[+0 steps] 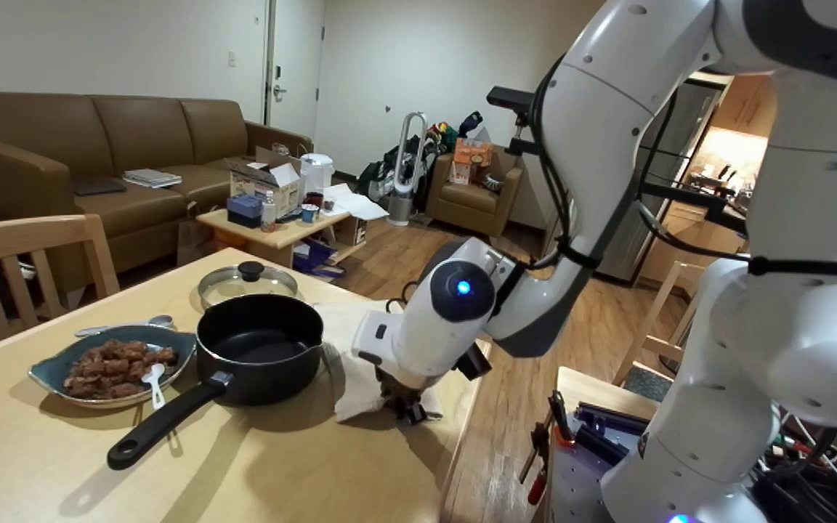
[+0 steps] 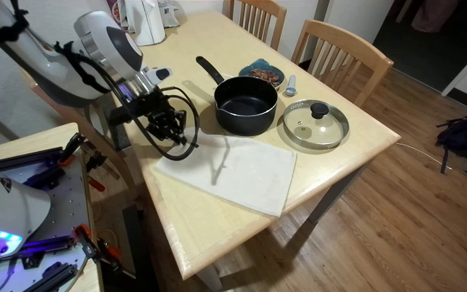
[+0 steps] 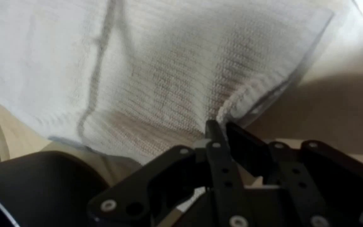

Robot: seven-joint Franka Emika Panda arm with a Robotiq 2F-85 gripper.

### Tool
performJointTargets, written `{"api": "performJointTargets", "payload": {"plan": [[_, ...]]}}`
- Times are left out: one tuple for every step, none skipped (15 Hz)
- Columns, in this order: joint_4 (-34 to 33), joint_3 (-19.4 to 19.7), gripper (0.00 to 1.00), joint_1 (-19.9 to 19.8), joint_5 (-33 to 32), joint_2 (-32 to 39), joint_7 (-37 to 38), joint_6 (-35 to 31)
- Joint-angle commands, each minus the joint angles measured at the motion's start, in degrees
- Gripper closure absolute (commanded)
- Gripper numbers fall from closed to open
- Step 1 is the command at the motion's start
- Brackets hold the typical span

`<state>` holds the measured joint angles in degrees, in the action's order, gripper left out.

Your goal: Fold the towel

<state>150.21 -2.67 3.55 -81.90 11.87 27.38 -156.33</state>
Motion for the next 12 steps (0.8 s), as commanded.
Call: {"api": "performJointTargets", "payload": {"plan": [[2.9,2.6,0.97,-4.5,-1.6,-7.1,-5.3,-13.6],[3.5,3.7,0.97,-5.6,-1.4,-8.4,-6.8,-18.0],[3.9,4.6,0.97,-6.3,-1.2,-9.7,-7.6,-20.7],[4.3,5.6,0.97,-7.1,-0.9,-10.5,-9.0,-23.8],[4.5,6.7,0.97,-7.9,-1.0,-10.8,-10.3,-27.3],[4.4,8.0,0.97,-9.0,-1.4,-10.5,-11.3,-31.3],[4.5,9.1,0.97,-9.8,-1.4,-10.1,-12.4,-35.0],[4.4,10.4,0.97,-10.8,-1.8,-9.3,-13.1,-38.6],[6.0,10.9,0.97,-11.7,4.8,-9.4,-20.4,-40.9],[4.3,12.4,0.97,-12.3,-1.8,-8.6,-14.8,-42.9],[4.2,13.2,0.97,-13.0,-2.4,-8.1,-15.3,-44.1],[3.1,14.1,0.97,-13.7,-4.1,-6.2,-14.4,-46.1]]}}
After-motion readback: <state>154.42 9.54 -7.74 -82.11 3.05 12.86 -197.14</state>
